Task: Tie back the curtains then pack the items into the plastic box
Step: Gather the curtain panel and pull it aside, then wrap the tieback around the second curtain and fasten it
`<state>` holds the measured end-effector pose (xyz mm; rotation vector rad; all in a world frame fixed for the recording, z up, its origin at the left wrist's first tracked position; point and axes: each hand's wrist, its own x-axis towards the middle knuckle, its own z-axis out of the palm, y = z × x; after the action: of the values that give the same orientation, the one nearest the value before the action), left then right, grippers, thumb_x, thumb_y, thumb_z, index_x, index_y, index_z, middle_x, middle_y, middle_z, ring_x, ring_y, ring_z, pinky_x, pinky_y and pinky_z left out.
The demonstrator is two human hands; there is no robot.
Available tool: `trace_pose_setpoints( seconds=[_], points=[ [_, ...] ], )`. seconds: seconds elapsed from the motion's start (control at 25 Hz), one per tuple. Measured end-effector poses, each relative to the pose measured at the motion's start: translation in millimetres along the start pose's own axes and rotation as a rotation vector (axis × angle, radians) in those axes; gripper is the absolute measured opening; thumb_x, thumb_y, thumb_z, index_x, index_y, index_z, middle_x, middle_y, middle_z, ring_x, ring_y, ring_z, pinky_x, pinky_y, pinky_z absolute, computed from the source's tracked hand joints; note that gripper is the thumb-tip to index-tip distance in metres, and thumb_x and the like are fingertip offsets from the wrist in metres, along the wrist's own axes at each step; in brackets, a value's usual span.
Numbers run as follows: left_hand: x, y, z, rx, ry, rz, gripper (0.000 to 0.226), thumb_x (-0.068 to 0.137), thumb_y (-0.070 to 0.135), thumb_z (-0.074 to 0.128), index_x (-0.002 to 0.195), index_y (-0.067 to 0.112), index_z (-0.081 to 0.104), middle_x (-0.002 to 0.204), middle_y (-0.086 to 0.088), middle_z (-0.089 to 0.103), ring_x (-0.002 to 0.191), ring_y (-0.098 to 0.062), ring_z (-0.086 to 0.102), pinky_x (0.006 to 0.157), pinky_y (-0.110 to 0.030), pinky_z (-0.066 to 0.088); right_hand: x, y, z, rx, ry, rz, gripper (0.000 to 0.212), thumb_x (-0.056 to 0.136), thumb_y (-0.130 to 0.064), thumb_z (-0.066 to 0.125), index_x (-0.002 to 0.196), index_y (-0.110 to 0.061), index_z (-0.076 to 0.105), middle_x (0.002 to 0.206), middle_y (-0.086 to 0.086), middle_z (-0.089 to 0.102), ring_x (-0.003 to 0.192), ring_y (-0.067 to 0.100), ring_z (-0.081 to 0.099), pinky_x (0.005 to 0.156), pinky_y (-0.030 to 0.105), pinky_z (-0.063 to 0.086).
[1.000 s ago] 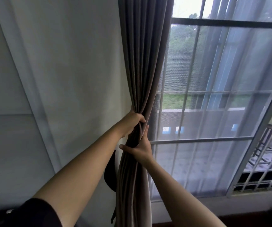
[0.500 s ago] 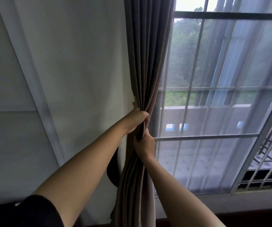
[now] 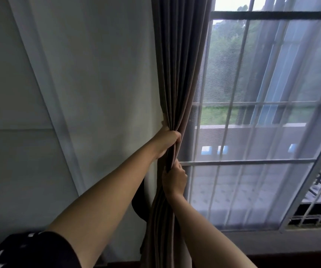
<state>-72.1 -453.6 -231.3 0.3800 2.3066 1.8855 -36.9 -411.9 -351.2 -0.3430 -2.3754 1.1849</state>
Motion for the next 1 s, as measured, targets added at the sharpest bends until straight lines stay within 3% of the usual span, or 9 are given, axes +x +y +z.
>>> trace_pose_setpoints(
  seconds=[0.16, 0.24, 0.32, 0.4, 0.56, 0.68, 0.72, 0.8, 1.0],
  points=[
    [0.3, -5.2, -8.3, -0.017, -0.042, 0.097, 0.073, 0.078, 0.036, 0.065, 0.142, 0.018, 0.034, 0.123, -0.005, 0.057, 0.11, -0.019, 0.056, 0.088, -0.028, 0.048, 7.4, 2.2, -1.5, -0.065, -0.029, -0.011, 0.043, 0.089, -0.007, 0.045, 0.132, -0.011, 0.048, 0.117, 0.015, 0.065, 0.102, 0.037, 0.061, 0.085, 0.041, 0.047],
    [-0.6, -20.2, -23.3, -0.136, -0.155, 0.2, 0.068, 0.085, 0.062, 0.047, 0.142, 0.025, 0.038, 0.134, 0.0, 0.054, 0.123, -0.016, 0.052, 0.102, -0.032, 0.042, 10.6, 6.2, -2.5, -0.088, -0.039, -0.013, 0.04, 0.087, -0.003, 0.045, 0.127, -0.008, 0.051, 0.116, 0.015, 0.064, 0.102, 0.039, 0.06, 0.086, 0.041, 0.047],
    [2.9, -34.7, -39.8, -0.385, -0.092, 0.17, 0.074, 0.084, 0.071, 0.03, 0.142, 0.027, 0.039, 0.142, 0.002, 0.048, 0.128, -0.016, 0.048, 0.106, -0.038, 0.039, 15.1, 9.6, -1.4, -0.112, -0.024, -0.036, 0.031, 0.088, -0.005, 0.047, 0.118, -0.007, 0.055, 0.111, 0.015, 0.066, 0.099, 0.04, 0.06, 0.083, 0.04, 0.047],
    [10.0, -53.5, -50.0, -0.486, 0.168, 0.063, 0.062, 0.092, 0.061, 0.034, 0.14, 0.022, 0.043, 0.141, 0.001, 0.049, 0.121, -0.017, 0.052, 0.1, -0.036, 0.042, 18.2, 11.4, 0.6, -0.117, -0.02, -0.061, 0.024, 0.088, -0.007, 0.049, 0.111, -0.005, 0.056, 0.106, 0.015, 0.067, 0.095, 0.039, 0.061, 0.079, 0.04, 0.048],
    [20.3, -113.9, -72.0, -0.01, 0.519, -0.191, 0.023, 0.094, 0.015, 0.049, 0.113, 0.009, 0.061, 0.105, -0.011, 0.066, 0.091, -0.022, 0.061, 0.063, -0.02, 0.046, 22.6, 13.9, 0.6, -0.135, 0.014, -0.077, 0.032, 0.087, -0.005, 0.05, 0.119, -0.006, 0.056, 0.106, 0.015, 0.067, 0.092, 0.037, 0.063, 0.079, 0.039, 0.049],
    [31.4, -170.1, -84.8, 0.407, 0.356, -0.369, 0.012, 0.092, 0.015, 0.052, 0.081, 0.015, 0.053, 0.086, -0.006, 0.057, 0.103, -0.027, 0.056, 0.076, -0.026, 0.039, 22.4, 14.2, 0.9, -0.125, 0.031, -0.091, 0.028, 0.086, -0.006, 0.052, 0.114, -0.004, 0.058, 0.103, 0.016, 0.067, 0.091, 0.039, 0.062, 0.077, 0.036, 0.046],
    [35.8, -185.2, -85.1, 0.446, 0.265, -0.412, 0.007, 0.09, 0.016, 0.057, 0.091, 0.01, 0.055, 0.1, -0.011, 0.06, 0.108, -0.029, 0.055, 0.082, -0.029, 0.041, 22.4, 13.6, 0.4, -0.119, 0.032, -0.098, 0.025, 0.087, -0.008, 0.053, 0.111, -0.004, 0.059, 0.101, 0.016, 0.067, 0.09, 0.039, 0.062, 0.075, 0.034, 0.044],
    [47.8, -218.8, -82.5, 0.479, 0.128, -0.44, 0.043, 0.085, 0.019, 0.067, 0.122, 0.002, 0.052, 0.123, -0.014, 0.057, 0.115, -0.032, 0.055, 0.089, -0.03, 0.043, 22.8, 13.2, -0.1, -0.106, 0.034, -0.102, 0.021, 0.088, -0.012, 0.054, 0.107, -0.004, 0.06, 0.097, 0.015, 0.067, 0.088, 0.039, 0.061, 0.069, 0.031, 0.038],
    [60.2, -266.9, -76.1, 0.428, 0.132, -0.461, 0.041, 0.088, 0.028, 0.062, 0.122, 0.005, 0.055, 0.12, -0.011, 0.062, 0.106, -0.028, 0.061, 0.092, -0.034, 0.048, 23.3, 14.9, -3.7, -0.08, 0.026, -0.106, 0.017, 0.089, -0.016, 0.056, 0.101, -0.006, 0.06, 0.088, 0.012, 0.066, 0.082, 0.035, 0.061, 0.067, 0.026, 0.034]
  ],
)
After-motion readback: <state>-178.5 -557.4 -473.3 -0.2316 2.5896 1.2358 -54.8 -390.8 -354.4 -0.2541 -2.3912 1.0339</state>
